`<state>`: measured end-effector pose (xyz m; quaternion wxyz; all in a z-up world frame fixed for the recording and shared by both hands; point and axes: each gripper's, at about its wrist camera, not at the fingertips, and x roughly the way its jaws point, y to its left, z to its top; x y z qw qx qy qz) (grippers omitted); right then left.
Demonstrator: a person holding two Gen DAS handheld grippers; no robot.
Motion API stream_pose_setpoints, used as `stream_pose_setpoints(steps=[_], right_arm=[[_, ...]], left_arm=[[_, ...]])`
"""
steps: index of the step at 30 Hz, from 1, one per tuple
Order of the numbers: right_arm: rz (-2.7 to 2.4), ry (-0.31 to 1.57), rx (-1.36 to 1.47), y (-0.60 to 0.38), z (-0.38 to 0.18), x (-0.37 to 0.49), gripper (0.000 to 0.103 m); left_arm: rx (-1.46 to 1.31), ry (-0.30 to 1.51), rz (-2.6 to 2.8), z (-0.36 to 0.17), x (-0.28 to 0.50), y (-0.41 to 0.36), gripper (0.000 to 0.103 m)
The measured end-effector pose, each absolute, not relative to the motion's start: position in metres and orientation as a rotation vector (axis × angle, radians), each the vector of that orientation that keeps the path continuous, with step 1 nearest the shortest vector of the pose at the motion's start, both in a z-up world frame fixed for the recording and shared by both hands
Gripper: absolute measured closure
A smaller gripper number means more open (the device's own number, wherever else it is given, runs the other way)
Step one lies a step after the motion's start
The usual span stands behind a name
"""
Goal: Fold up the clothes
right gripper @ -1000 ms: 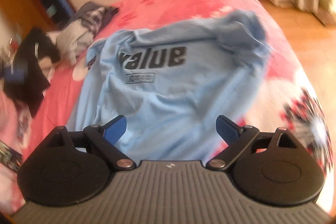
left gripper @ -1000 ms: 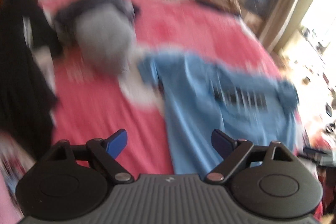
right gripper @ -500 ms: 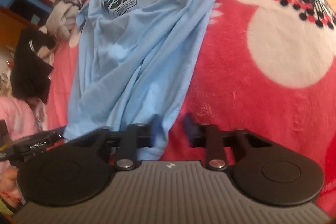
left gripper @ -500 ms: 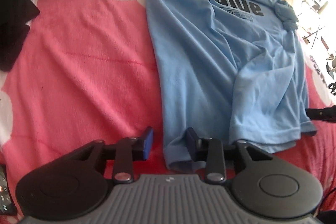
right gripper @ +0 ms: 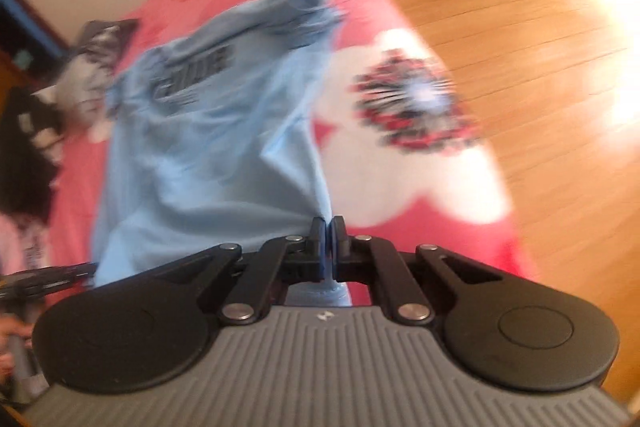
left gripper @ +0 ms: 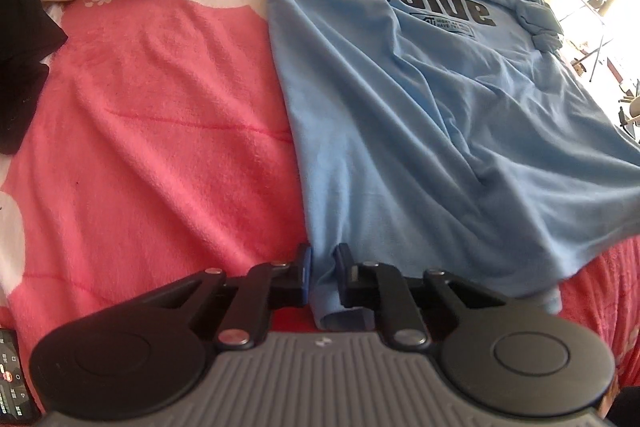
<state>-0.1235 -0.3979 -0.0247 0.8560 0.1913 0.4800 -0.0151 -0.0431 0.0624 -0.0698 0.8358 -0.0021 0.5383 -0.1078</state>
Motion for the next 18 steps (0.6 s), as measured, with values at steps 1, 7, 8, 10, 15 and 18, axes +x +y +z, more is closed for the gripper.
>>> stream_pose_setpoints(steps=[1,7,8,10,15,18], right_arm=[[-0.068,1.022,0.39,-0.404,-0.033,-0.123,0.102],[-0.249,1.038,0.309,-0.425,-0.067,-0.124,0.096],[-0.267,1.02,0.293,-0.422,-0.067,-0.125,0.093],[-0.301,0.984,0.259,-0.418,-0.066,-0.127,0.087],[-0.303,0.773,0.178,-0.401,-0.033,-0.137,0.075],[-0.154,0.734,0.174,-0.378,-0.02,-0.126,0.07]], left_arm=[[-0.006,1.14,-0.23,-0.07,-0.043,0.063,0.089],[0.005,1.155,-0.257,-0.072,-0.045,0.065,0.079],[0.008,1.158,-0.261,-0.072,-0.046,0.065,0.075],[0.009,1.16,-0.264,-0.072,-0.047,0.065,0.073],[-0.032,1.164,-0.265,-0.072,-0.045,0.07,0.069],[-0.017,1.159,-0.272,-0.073,-0.049,0.066,0.069]])
